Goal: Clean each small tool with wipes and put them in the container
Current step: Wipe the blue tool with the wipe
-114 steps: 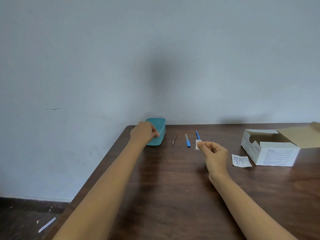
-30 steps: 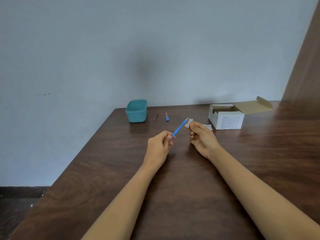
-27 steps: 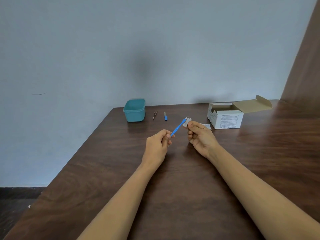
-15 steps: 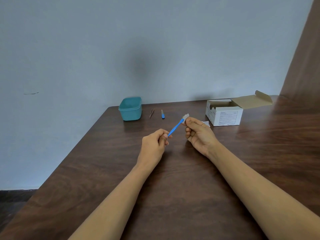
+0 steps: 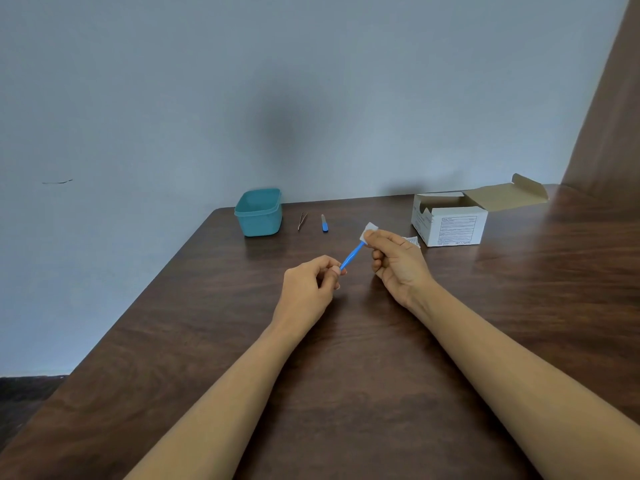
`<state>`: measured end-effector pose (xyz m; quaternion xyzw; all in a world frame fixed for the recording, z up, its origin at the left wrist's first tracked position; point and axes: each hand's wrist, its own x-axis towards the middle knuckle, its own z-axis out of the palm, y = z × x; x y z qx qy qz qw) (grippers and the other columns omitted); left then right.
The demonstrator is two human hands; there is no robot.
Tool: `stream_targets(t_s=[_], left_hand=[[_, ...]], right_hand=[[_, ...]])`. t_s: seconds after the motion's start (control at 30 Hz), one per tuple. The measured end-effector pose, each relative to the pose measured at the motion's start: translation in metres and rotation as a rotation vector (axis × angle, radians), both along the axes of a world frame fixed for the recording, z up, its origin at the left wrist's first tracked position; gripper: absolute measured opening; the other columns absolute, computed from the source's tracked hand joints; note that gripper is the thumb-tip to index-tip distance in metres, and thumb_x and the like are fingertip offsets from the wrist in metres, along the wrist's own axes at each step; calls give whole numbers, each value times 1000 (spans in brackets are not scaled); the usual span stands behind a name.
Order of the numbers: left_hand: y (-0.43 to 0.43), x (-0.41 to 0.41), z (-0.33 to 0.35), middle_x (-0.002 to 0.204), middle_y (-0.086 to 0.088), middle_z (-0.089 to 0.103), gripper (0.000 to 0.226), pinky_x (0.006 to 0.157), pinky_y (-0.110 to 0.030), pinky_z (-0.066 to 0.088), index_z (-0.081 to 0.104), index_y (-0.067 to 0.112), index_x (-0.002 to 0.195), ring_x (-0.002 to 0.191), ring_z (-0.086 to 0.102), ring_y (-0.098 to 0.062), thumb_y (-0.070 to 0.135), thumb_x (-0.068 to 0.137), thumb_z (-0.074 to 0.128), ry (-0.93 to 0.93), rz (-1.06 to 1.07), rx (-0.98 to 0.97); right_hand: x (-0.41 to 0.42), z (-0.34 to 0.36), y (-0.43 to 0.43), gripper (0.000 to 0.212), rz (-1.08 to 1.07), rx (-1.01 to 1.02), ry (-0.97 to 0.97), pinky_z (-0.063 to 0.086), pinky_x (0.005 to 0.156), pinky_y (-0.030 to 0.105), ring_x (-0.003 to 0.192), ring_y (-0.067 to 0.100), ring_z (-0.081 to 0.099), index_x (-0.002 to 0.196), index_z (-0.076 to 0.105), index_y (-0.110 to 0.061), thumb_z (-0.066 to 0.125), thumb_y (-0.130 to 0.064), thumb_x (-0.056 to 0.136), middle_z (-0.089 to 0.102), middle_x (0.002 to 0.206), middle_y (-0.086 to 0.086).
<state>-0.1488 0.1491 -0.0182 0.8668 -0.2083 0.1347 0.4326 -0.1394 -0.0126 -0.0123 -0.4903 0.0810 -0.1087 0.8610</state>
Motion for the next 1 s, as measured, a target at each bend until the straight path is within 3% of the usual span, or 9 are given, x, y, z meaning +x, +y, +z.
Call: stream_targets(t_s=[0.23,0.47,0.63,0.73,1.0], left_hand=[[-1,-3,2,72,8,66,18,61,-4,42,70,21,95,63,56,1,19,97,53,3,-6,0],[-1,-3,3,71,7,67,17,61,-4,42,71,21,95,68,58,4,20,96,54,8,-6,-12],[-1,-5,4,72,9,67,17,62,-1,40,72,22,96,68,58,10,22,96,55,19,-3,2],[-2,-5,5,71,10,67,17,61,-1,39,72,22,96,67,57,10,22,96,55,23,-3,12],[-2,-6,5,71,12,66,16,61,0,40,72,22,97,67,57,12,23,96,56,29,-7,27]], right_hand=[[-2,3,-1,10,-41,-80,-49,36,52,17,56,5,43,80,71,-10,64,-7,86,58,61,-5],[-2,2,-1,9,-32,-74,-59,35,53,16,57,3,43,86,72,-11,64,-8,87,63,69,-4],[-1,0,-2,3,-97,-36,-36,35,48,14,53,4,39,79,71,-11,73,-9,80,51,65,-2],[0,-1,-2,5,-115,-51,-21,35,48,14,54,4,39,75,72,-13,75,-12,78,53,68,-1],[0,-1,-3,6,-120,-158,-20,37,54,17,60,4,44,88,72,-13,67,-15,86,61,74,-2]])
